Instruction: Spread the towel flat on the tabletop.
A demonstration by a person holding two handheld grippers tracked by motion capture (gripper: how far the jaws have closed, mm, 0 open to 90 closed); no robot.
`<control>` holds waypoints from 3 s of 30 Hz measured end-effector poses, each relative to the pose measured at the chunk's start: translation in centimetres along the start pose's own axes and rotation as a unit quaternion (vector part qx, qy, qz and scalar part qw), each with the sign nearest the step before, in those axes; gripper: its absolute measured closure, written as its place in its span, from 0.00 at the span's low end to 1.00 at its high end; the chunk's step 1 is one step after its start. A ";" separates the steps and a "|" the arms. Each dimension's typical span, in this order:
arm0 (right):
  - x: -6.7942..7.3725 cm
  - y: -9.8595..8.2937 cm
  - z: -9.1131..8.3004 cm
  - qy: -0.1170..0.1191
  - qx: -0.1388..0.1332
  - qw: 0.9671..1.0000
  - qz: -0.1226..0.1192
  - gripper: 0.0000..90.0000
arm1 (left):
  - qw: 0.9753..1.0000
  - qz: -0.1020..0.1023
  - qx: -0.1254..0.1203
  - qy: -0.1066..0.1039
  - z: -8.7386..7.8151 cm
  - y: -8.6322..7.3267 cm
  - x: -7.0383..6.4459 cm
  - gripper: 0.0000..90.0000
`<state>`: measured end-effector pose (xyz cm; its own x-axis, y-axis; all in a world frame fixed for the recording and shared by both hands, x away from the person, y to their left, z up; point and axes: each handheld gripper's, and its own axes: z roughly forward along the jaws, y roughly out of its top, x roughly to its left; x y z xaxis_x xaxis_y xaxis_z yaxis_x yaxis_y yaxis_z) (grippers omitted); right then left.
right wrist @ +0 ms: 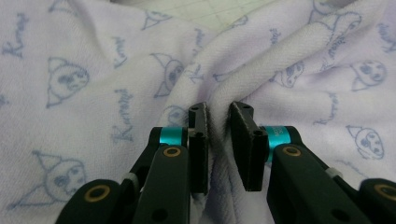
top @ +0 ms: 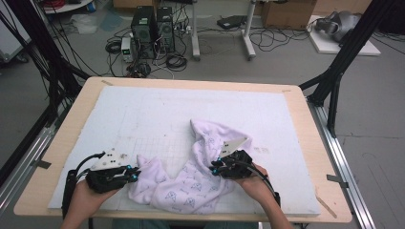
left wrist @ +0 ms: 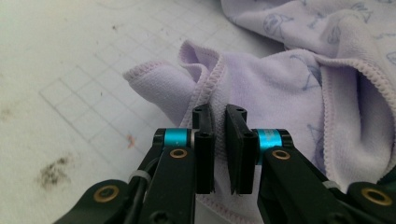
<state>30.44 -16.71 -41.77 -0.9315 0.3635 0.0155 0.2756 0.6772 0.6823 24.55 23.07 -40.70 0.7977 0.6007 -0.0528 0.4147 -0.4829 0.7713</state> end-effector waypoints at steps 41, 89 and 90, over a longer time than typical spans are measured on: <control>-5.4 -3.4 -1.9 -0.050 0.022 0.995 0.083 0.85 | 0.989 -0.014 0.072 -0.129 18.1 10.9 0.0 0.92; 2.5 -1.6 -1.9 0.044 -0.027 0.999 -0.004 0.87 | 1.000 0.003 -0.006 -0.028 1.2 1.7 -2.7 0.91; 2.1 -1.4 -2.2 0.055 -0.037 0.998 -0.002 0.77 | 0.999 0.002 -0.007 -0.032 1.2 1.8 -2.5 0.81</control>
<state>27.55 -18.35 -41.07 -0.9542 0.2854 0.0899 0.2570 0.6279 0.7347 23.81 19.92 -39.96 0.8255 0.5571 -0.0902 0.4066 -0.4762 0.7797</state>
